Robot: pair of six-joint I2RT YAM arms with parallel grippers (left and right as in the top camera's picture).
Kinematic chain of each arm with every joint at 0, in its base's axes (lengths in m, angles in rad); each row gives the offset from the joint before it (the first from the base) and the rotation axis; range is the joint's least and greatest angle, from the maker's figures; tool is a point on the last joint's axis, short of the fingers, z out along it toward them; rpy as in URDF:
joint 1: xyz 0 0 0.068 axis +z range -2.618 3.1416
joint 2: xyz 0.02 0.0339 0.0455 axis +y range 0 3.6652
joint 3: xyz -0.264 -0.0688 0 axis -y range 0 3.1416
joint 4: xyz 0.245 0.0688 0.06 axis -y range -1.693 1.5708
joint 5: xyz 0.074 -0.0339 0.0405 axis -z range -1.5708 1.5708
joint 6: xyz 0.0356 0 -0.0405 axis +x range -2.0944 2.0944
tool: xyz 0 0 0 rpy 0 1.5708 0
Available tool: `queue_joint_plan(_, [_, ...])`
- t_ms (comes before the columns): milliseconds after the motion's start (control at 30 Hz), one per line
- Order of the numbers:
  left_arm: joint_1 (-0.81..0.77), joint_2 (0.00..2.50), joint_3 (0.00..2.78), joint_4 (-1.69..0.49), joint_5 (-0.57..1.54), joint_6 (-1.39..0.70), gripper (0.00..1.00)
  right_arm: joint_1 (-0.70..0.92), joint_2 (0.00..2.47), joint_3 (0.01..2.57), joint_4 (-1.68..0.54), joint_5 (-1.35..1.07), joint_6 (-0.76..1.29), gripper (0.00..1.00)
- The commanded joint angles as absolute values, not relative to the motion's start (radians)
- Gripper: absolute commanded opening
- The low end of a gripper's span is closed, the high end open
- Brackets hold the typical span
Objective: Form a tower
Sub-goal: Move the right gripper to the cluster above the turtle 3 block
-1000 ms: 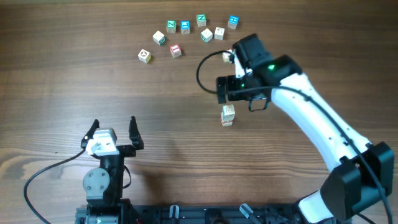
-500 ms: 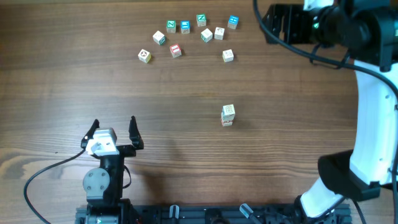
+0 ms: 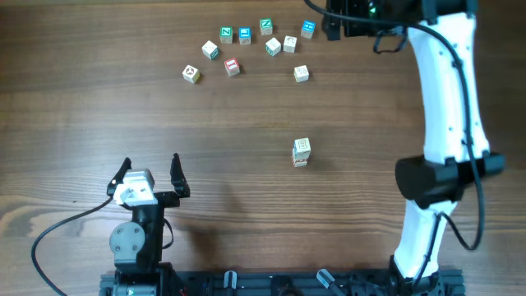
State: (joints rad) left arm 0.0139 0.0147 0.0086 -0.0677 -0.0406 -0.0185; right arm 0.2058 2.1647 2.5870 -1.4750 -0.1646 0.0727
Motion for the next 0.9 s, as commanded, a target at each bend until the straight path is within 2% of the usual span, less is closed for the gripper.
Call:
queue_joint_plan(0, [0.02,0.01,0.006,-0.068,-0.053,0.0,1.0,0.204,2.263,2.592,-1.47,-0.173,0.051,1.0])
queue_joint_plan(367, [0.02,0.01,0.006,-0.068,-0.053,0.0,1.0,0.204,2.466,2.591,-1.437,-0.142,0.049,0.99])
queue_joint_plan(867, [0.02,0.01,0.006,-0.068,-0.053,0.0,1.0,0.205,2.484,2.59,-1.296,-0.119,0.068,0.99])
